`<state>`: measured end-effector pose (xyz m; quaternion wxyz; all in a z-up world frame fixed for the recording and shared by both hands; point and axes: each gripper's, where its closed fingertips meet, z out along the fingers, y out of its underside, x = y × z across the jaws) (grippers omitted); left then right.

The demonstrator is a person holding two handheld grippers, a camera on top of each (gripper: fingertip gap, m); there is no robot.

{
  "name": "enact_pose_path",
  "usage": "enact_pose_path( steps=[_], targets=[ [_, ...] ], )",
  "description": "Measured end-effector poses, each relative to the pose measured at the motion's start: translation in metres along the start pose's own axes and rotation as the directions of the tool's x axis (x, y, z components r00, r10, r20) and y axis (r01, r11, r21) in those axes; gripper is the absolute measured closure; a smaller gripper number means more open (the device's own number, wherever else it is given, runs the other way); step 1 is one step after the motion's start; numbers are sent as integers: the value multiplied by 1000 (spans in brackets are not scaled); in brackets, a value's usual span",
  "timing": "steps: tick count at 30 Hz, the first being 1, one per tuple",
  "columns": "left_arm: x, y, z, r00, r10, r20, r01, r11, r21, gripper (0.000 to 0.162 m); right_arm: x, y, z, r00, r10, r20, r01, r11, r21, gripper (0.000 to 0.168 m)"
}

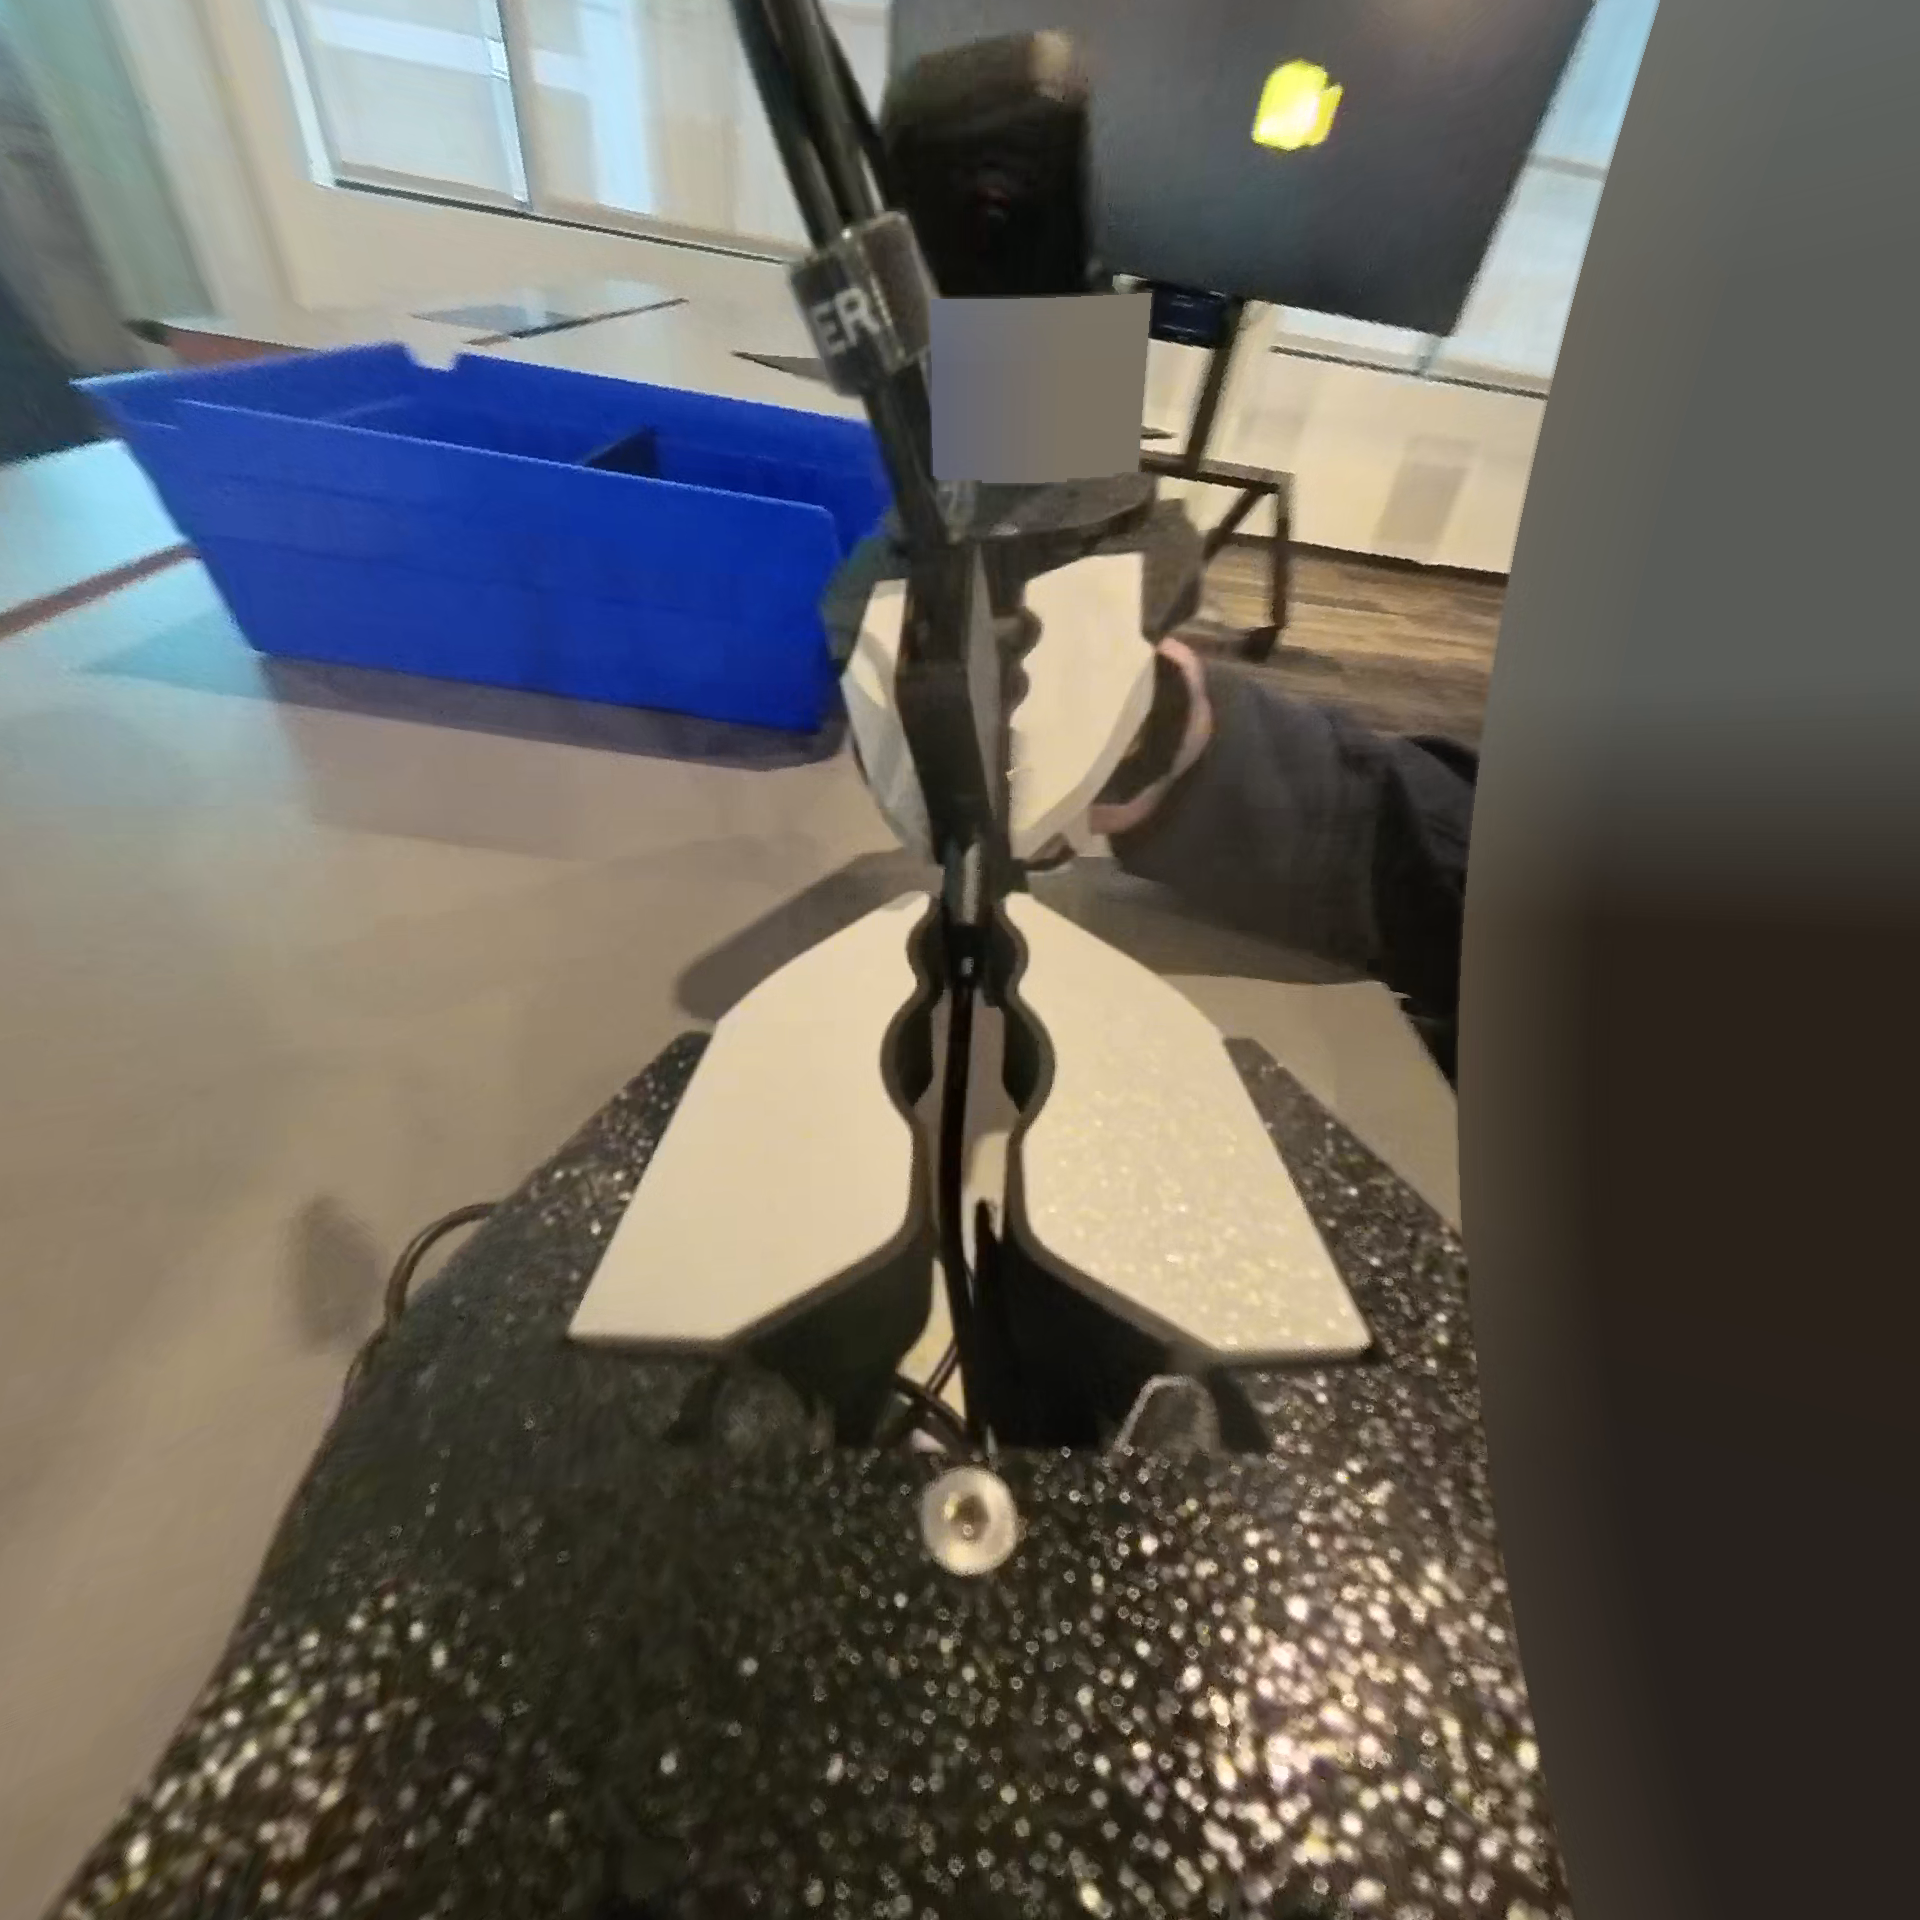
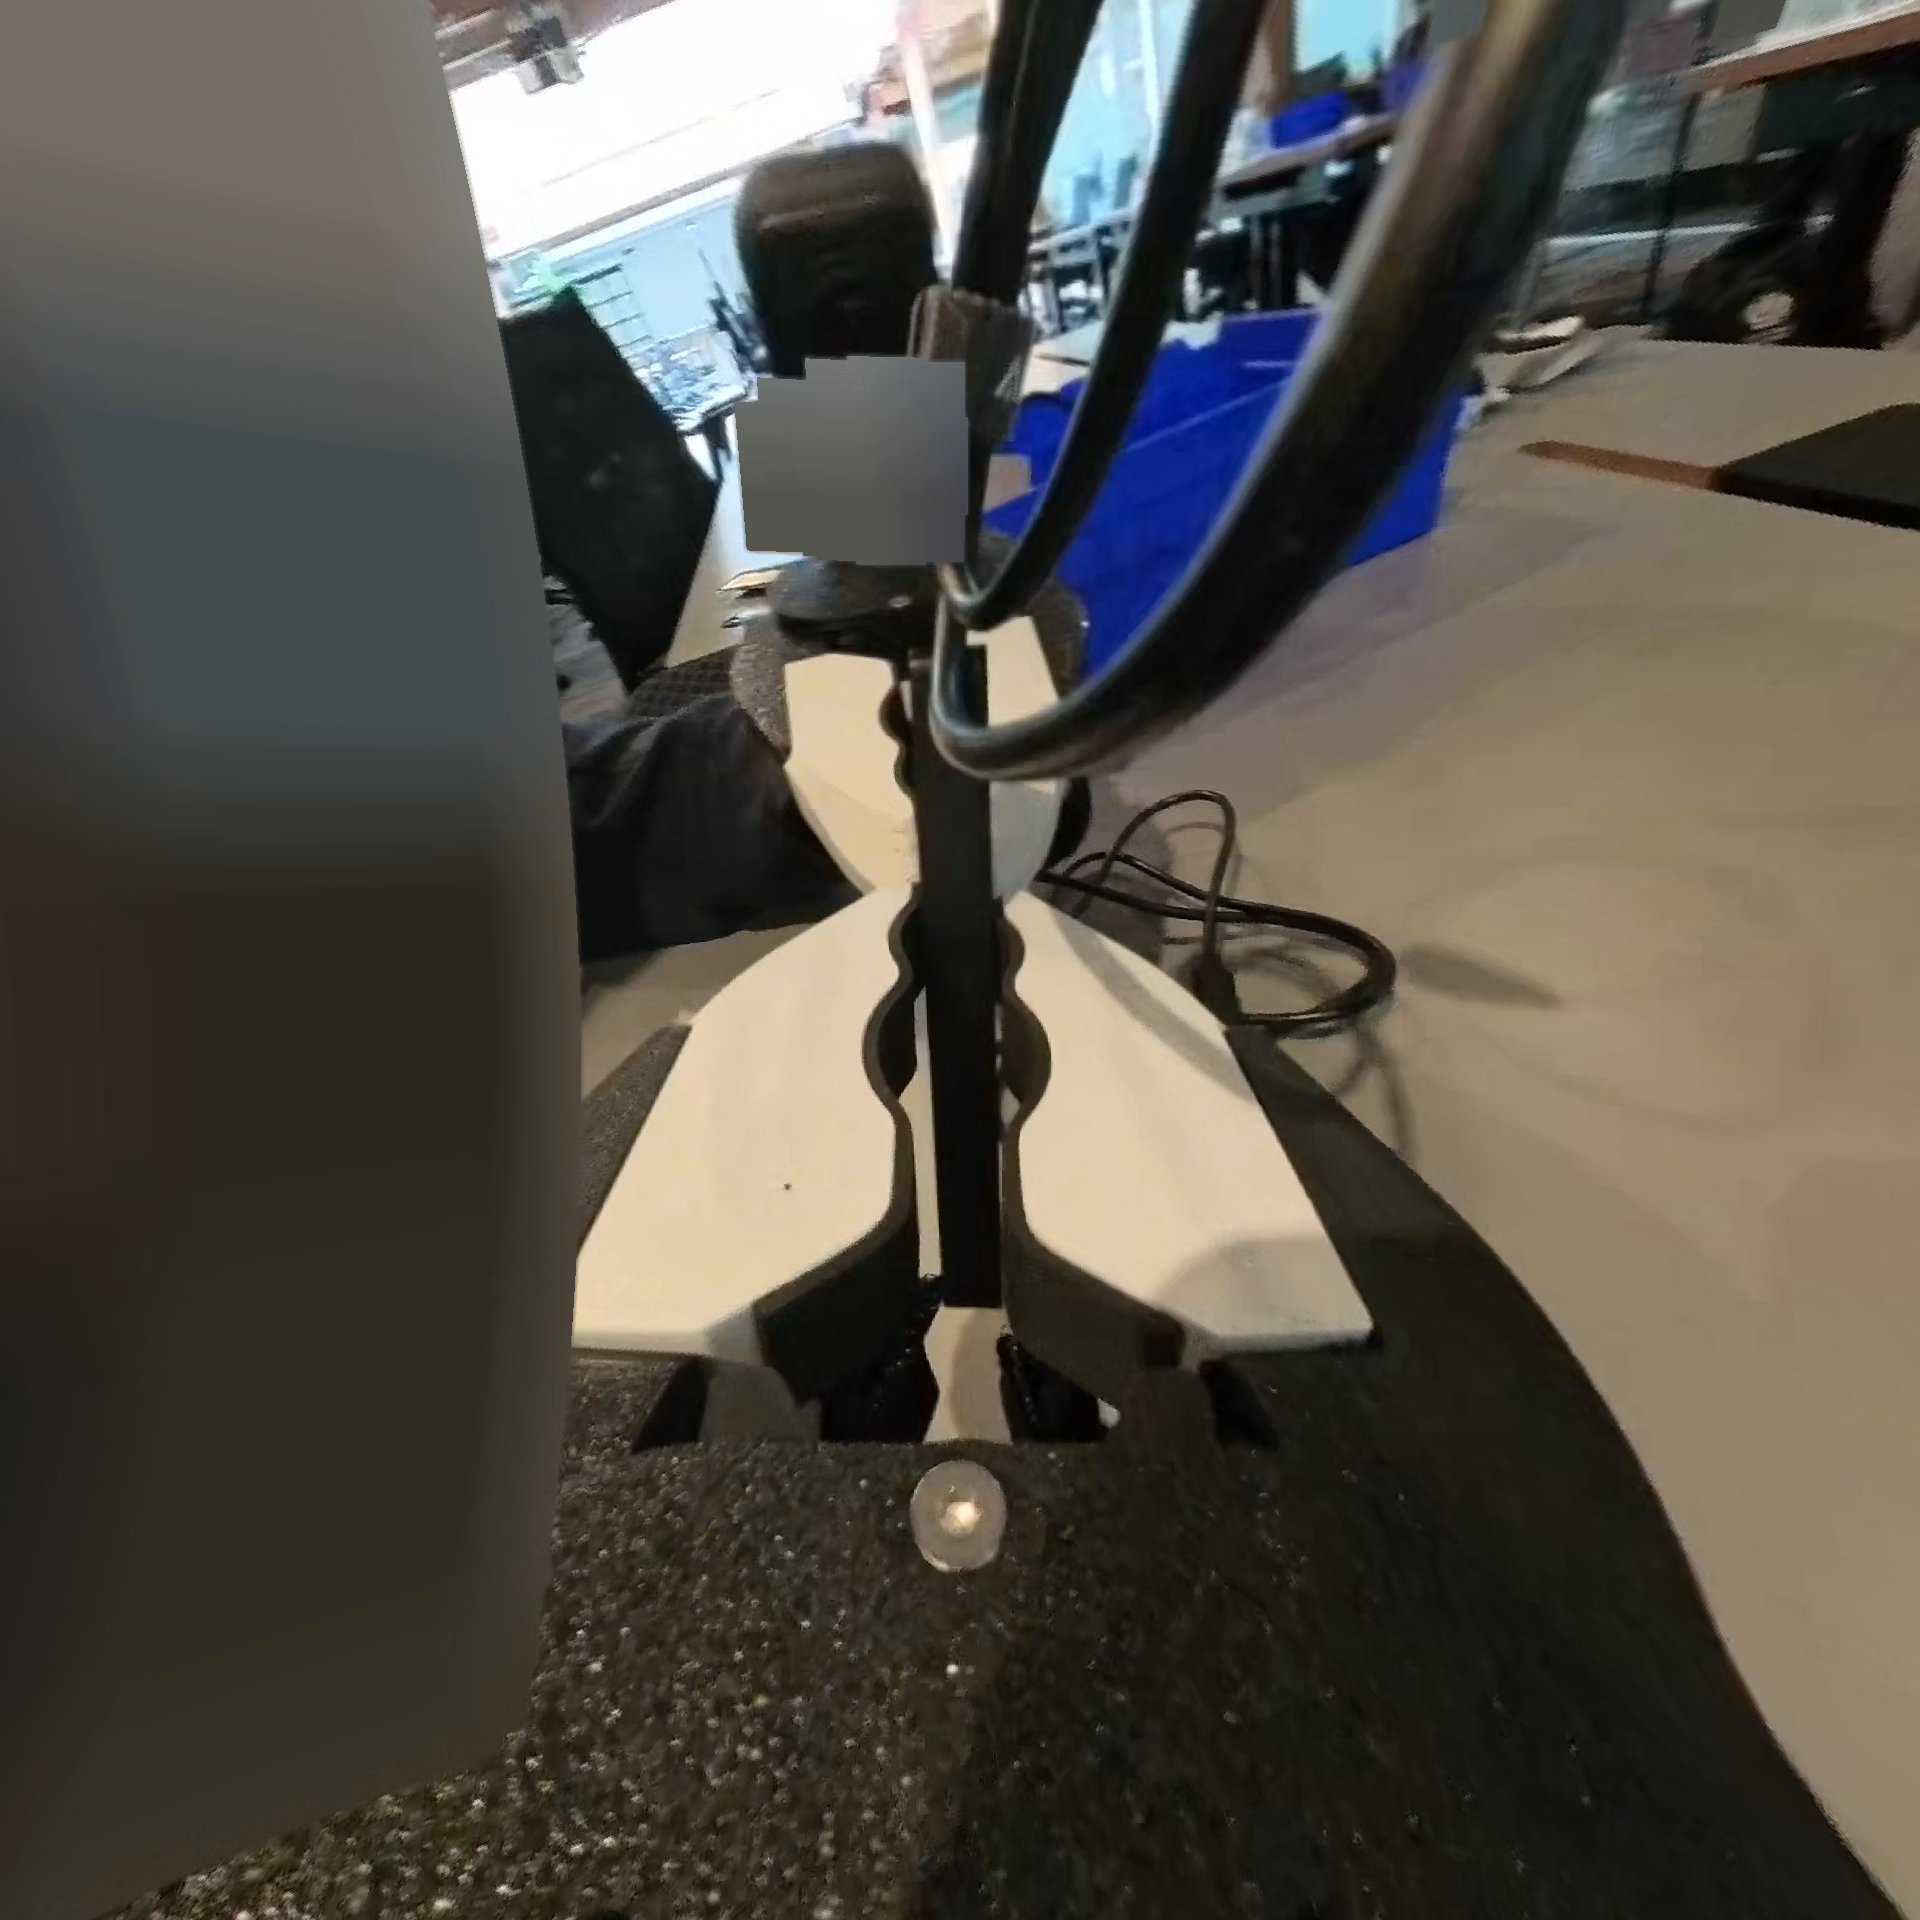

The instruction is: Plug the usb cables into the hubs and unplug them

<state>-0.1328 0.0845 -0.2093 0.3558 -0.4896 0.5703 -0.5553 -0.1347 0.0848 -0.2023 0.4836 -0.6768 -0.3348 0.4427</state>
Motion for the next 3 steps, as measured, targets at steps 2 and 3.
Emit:
enact_pose_path(
  steps=[2,3],
  targets=[
    [-2,1,1,1000,16,24,-16,1000,-8,154,2,1,-1,1000,-13,-21,13,1000,-5,157],
    [2,2,1,1000,-4,-10,4,1000,-7,155,-1,2,-1,1000,-14,-2,14,1000,-9,157]
  ],
)
